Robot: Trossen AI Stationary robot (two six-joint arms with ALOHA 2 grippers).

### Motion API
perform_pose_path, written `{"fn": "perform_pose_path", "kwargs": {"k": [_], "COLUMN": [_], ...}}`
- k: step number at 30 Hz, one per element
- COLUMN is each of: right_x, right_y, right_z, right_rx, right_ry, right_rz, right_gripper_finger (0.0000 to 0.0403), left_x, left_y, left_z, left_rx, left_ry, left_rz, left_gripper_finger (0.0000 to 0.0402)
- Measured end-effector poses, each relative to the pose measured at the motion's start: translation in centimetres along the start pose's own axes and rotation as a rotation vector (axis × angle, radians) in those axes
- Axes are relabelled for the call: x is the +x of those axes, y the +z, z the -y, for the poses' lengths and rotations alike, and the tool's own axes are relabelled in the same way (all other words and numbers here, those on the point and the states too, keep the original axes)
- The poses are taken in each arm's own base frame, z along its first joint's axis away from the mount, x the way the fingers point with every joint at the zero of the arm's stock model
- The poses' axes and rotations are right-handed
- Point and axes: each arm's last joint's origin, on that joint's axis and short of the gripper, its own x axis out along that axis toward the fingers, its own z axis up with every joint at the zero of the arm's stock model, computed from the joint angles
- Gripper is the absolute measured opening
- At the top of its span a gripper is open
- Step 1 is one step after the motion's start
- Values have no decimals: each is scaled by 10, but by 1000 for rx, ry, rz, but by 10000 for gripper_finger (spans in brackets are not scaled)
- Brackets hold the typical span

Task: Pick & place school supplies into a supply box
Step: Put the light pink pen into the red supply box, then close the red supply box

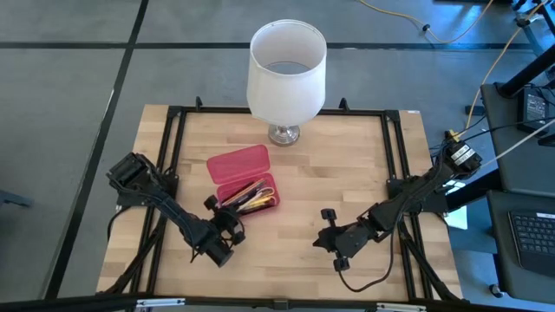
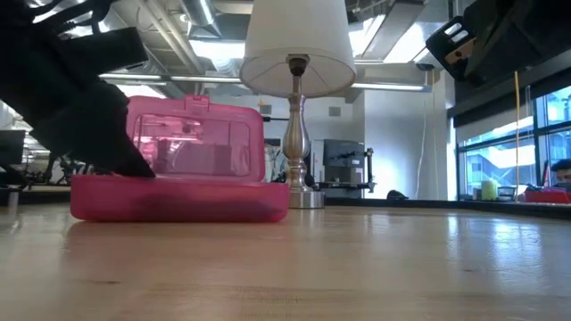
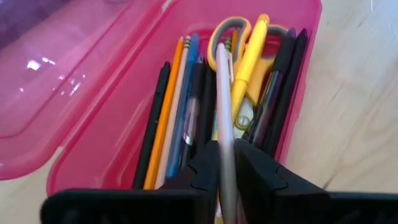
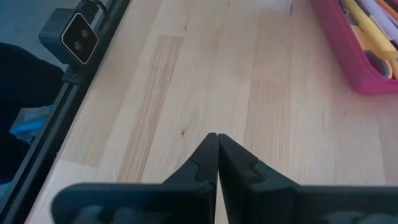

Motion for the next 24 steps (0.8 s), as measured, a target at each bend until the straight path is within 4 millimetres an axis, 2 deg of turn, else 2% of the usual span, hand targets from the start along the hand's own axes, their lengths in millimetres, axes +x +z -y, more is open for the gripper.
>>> {"fn": "perform_pose_path", "kwargs": {"k": [16,24], "right_x": [0,0], "right_y": [0,0], "right_z": [0,0], "right_rx": [0,1], "right_ry": [0,1], "right_rz": [0,1], "right_gripper_finger": [14,14], "left_x": [0,-9], "left_y": [0,15], "left_z": [0,11], "left_rx": [34,121], "left_ry": [-6,-31], "left_rz": [-21,-21], "left_gripper_finger": [85,108]}}
